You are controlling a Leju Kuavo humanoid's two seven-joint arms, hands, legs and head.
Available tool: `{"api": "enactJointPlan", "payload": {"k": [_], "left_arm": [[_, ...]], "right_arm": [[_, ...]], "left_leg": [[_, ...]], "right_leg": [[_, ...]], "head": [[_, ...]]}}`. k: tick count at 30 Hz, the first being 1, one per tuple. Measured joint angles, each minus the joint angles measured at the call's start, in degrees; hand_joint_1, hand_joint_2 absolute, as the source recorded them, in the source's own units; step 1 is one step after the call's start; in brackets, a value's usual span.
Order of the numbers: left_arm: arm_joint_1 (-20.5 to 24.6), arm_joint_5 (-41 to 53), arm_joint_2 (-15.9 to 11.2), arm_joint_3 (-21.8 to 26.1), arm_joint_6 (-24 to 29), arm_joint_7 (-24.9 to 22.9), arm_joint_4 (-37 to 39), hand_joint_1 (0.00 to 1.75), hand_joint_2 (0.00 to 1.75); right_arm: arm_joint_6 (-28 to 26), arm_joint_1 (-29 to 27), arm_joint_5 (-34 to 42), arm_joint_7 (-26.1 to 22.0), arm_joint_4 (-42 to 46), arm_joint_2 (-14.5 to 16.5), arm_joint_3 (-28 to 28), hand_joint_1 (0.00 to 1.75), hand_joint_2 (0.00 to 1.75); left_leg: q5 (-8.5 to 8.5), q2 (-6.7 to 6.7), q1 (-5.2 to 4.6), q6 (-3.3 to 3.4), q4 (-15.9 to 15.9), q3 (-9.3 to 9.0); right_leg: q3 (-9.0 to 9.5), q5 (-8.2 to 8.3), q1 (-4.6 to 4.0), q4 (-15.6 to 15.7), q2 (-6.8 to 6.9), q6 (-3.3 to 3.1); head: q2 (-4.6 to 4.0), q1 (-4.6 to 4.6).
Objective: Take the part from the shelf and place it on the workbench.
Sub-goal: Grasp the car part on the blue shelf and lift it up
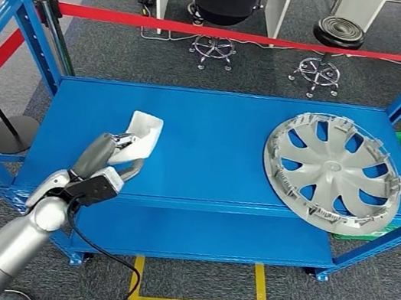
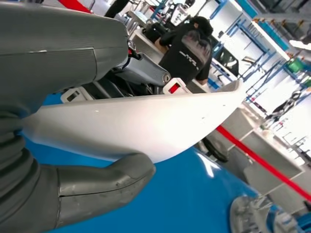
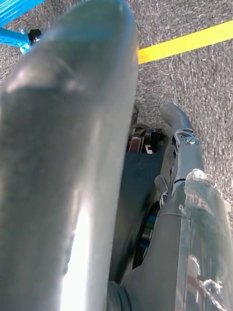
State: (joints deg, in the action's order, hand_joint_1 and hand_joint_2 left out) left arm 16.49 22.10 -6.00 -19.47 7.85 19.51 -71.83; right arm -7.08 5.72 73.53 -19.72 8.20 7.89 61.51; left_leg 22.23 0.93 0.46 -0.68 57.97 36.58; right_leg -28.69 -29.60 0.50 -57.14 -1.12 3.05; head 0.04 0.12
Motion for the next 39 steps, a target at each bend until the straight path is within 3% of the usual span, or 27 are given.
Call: {"api": "enactJointPlan", "payload": {"k": [5,12,15,20,23,27,30,32,35,36,37,39], "left_arm": [[-2.1,-10.4,2.5,3.2,-0.8,3.2,-3.7,1.75,1.75],[-5.9,-23.6,6.4,7.2,-6.4,9.5,-11.3,1.75,1.75],[-7.7,-23.7,7.4,7.9,-6.9,13.1,-15.3,1.75,1.75],[-12.6,-18.7,9.3,8.9,1.1,18.6,-23.2,1.75,1.75],[-15.7,-19.1,9.9,9.7,3.7,19.1,-27.4,1.75,1.75],[-18.7,-19.2,10.0,10.9,3.3,19.2,-31.0,1.75,1.75],[-19.9,-17.2,10.0,11.2,4.2,19.2,-32.6,1.75,1.75],[-20.3,-14.9,10.0,11.1,5.9,19.2,-33.3,1.75,1.75],[-21.0,-13.3,9.8,10.6,7.7,19.2,-33.6,1.75,1.75],[-21.3,-13.4,9.7,10.5,7.9,19.2,-33.6,1.75,1.75],[-21.6,-13.6,9.7,10.3,7.9,19.2,-33.6,1.75,1.75],[-21.9,-14.4,9.7,10.2,7.7,19.2,-33.6,1.75,1.75]], "right_arm": [[-0.6,0.0,0.0,-0.8,0.0,0.0,0.0,0.0,0.0],[-1.3,-0.2,0.7,-2.3,0.0,0.0,-0.1,0.0,0.0],[-1.3,-0.2,1.2,-2.8,0.0,0.0,-0.2,0.0,0.0],[-1.4,-0.5,2.7,-3.9,0.0,0.3,-1.1,0.0,0.0],[-1.7,-0.5,3.3,-4.4,0.0,0.6,-1.7,0.0,0.0],[-1.8,-0.5,3.6,-4.7,-0.1,0.7,-2.1,0.0,0.0],[-1.8,-0.5,3.7,-4.9,-0.2,0.8,-2.3,0.0,0.0],[-1.7,-0.4,3.9,-5.0,-0.3,0.8,-2.4,0.0,0.0],[-1.7,-0.4,4.2,-5.1,-0.4,0.8,-2.5,0.0,0.0],[-1.7,-0.3,4.3,-5.1,-0.4,0.8,-2.5,0.0,0.0],[-1.7,-0.3,4.3,-5.1,-0.4,0.8,-2.6,0.0,0.0],[-1.7,-0.2,4.5,-5.0,-0.4,0.8,-2.6,0.0,0.0]], "left_leg": [[-0.01,0.0,0.0,-0.01,0.0,0.0],[0.02,0.0,-0.03,0.0,0.0,0.02],[0.04,0.0,-0.09,0.02,0.0,0.02],[0.14,0.0,-0.25,0.16,0.0,0.02],[0.26,0.0,-0.47,0.34,0.1,0.02],[0.57,0.0,-0.85,0.81,0.3,0.03],[0.35,-0.05,-0.86,1.45,0.0,-0.12],[0.03,-0.16,-0.56,1.89,-0.5,-0.28],[-0.13,-0.38,-0.47,2.1,-0.6,-0.18],[-0.22,-0.45,-0.49,2.09,-0.6,-0.1],[-0.33,-0.49,-0.48,2.03,-0.6,-0.01],[-0.66,-0.43,-0.4,1.69,-0.6,0.14]], "right_leg": [[0.01,0.01,-0.01,0.0,-0.03,0.0],[0.0,0.01,0.01,0.0,-0.03,0.01],[0.01,0.01,0.03,0.0,-0.03,0.01],[0.01,-0.03,0.17,0.0,-0.03,0.07],[0.03,-0.12,0.39,0.0,-0.02,0.23],[0.12,-0.28,0.79,0.1,-0.01,0.63],[0.38,-0.33,0.96,0.2,0.03,1.24],[-0.49,-2.36,0.84,-2.1,0.32,1.45],[-5.29,-8.15,0.69,-13.1,0.58,1.52],[-6.4,-8.81,0.66,-15.7,0.6,1.53],[-6.43,-8.23,0.66,-16.1,0.61,1.51],[-3.28,-4.47,0.72,-10.3,0.65,1.41]], "head": [[0.0,0.01],[0.01,0.0],[0.0,0.01],[0.01,0.01],[0.0,-0.01],[0.0,-0.02],[0.0,-0.02],[0.0,0.05],[0.01,0.07],[0.01,0.04],[0.0,0.07],[0.0,0.07]]}}
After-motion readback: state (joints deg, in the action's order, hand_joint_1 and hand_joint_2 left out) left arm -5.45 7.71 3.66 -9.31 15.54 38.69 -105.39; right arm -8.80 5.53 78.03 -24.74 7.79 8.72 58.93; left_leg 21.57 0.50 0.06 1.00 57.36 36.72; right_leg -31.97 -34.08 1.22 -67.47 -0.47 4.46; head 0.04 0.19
